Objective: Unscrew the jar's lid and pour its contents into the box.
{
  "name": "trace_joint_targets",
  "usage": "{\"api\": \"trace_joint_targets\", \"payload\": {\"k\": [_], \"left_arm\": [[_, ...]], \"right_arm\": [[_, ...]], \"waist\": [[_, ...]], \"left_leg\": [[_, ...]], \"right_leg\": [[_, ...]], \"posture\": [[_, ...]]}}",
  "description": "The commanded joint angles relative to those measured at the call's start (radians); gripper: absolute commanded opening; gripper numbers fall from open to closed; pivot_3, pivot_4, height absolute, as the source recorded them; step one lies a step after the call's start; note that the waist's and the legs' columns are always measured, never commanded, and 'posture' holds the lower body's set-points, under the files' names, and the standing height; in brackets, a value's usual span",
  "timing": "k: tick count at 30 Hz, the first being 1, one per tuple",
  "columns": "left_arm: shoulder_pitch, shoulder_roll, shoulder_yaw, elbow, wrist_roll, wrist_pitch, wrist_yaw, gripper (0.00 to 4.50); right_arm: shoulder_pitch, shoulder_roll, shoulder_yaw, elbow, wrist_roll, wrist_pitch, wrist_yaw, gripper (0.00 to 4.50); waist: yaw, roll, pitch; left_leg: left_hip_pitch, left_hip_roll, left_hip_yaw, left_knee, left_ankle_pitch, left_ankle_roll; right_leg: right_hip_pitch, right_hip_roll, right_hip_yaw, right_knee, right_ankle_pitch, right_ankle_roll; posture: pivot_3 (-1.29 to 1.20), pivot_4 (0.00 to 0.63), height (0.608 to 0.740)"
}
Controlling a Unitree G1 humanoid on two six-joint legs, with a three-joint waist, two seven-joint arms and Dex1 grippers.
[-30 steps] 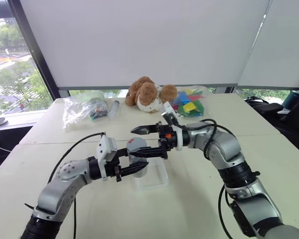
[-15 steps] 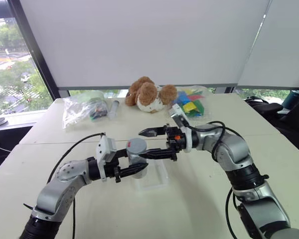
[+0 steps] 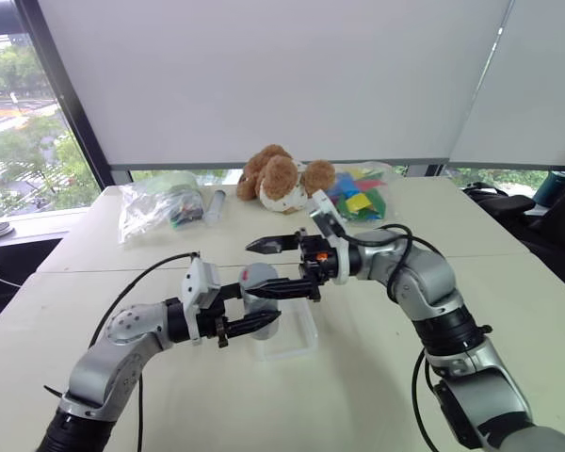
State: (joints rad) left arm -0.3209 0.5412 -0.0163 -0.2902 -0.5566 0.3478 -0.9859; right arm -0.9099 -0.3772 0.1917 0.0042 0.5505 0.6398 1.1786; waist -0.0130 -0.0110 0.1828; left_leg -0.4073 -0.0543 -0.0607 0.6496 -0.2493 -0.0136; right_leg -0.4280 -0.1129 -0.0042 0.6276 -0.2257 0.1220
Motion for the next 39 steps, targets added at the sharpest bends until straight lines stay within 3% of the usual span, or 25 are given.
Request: {"api": "trace_joint_targets", "payload": {"k": [1,5,12,19,23,27,30,34,39], "left_arm": [[-0.002,0.004,0.013,-0.036,-0.015,-0.004,-0.001,2.16],[0.002,0.002,0.013,-0.041,-0.017,-0.004,0.005,2.16],[0.004,0.001,0.013,-0.040,-0.017,-0.005,0.006,2.16],[0.003,0.003,0.011,-0.038,-0.022,-0.007,0.005,2.16],[-0.002,0.007,0.014,-0.033,-0.026,-0.005,0.001,2.16],[-0.011,0.025,0.045,-0.021,-0.040,-0.003,-0.005,2.16],[-0.021,0.061,0.085,-0.003,-0.076,0.022,-0.026,2.16],[-0.045,0.097,0.115,0.039,-0.091,0.034,-0.056,2.16],[-0.072,0.127,0.123,0.100,-0.069,0.020,-0.095,2.16]], "right_arm": [[-0.031,0.003,-0.002,-0.023,0.011,0.000,0.018,3.91],[-0.024,-0.004,0.008,-0.037,0.008,0.009,0.031,2.24],[-0.017,0.003,-0.017,-0.044,0.040,0.017,0.041,2.26],[-0.004,0.034,-0.252,-0.050,0.402,0.306,-0.047,2.26],[0.020,0.014,-0.316,-0.067,0.449,0.330,-0.113,2.26],[0.144,-0.103,-0.357,-0.098,0.300,0.158,-0.125,2.26],[0.324,-0.236,-0.367,-0.015,0.107,-0.108,-0.042,2.26],[0.468,-0.296,-0.421,0.262,-0.047,-0.453,-0.007,2.26],[0.484,-0.288,-0.452,0.633,-0.176,-0.842,-0.035,2.26]], "waist": [[0.000,0.000,0.000],[-0.001,0.000,0.000],[-0.001,0.000,0.000],[0.001,0.000,0.000],[0.001,0.000,0.000],[0.008,0.000,0.000],[0.010,-0.001,0.000],[0.002,-0.001,0.000],[-0.009,0.000,0.000]], "left_leg": [[0.000,0.000,0.000,0.000,0.000,0.000],[0.000,0.000,0.000,0.000,0.000,0.000],[0.000,0.000,0.000,0.000,0.000,0.000],[0.000,0.000,-0.001,0.000,0.000,0.000],[0.000,0.000,-0.001,0.000,0.000,0.000],[0.000,0.000,0.000,0.000,0.000,0.000],[-0.001,-0.001,0.001,0.000,0.000,0.000],[0.000,-0.002,0.002,0.000,0.000,0.000],[0.003,-0.001,0.005,-0.001,0.000,0.000]], "right_leg": [[0.000,0.000,0.000,0.000,0.000,0.000],[0.000,0.000,0.000,0.000,0.000,0.000],[0.000,0.000,0.000,0.000,0.000,0.000],[0.000,-0.001,0.000,0.000,0.000,0.000],[0.000,-0.001,0.000,0.000,0.000,0.000],[0.001,-0.001,0.000,-0.001,0.000,0.000],[0.001,-0.001,0.000,-0.002,0.000,0.000],[0.002,0.000,0.000,-0.003,0.000,0.000],[0.002,0.001,0.001,0.000,0.000,0.000]], "posture": [[0.00,0.150,0.740],[0.00,0.150,0.740],[0.00,0.150,0.740],[0.00,0.150,0.740],[0.00,0.150,0.740],[0.00,0.150,0.740],[0.00,0.150,0.740],[0.00,0.150,0.740],[0.00,0.150,0.740]]}}
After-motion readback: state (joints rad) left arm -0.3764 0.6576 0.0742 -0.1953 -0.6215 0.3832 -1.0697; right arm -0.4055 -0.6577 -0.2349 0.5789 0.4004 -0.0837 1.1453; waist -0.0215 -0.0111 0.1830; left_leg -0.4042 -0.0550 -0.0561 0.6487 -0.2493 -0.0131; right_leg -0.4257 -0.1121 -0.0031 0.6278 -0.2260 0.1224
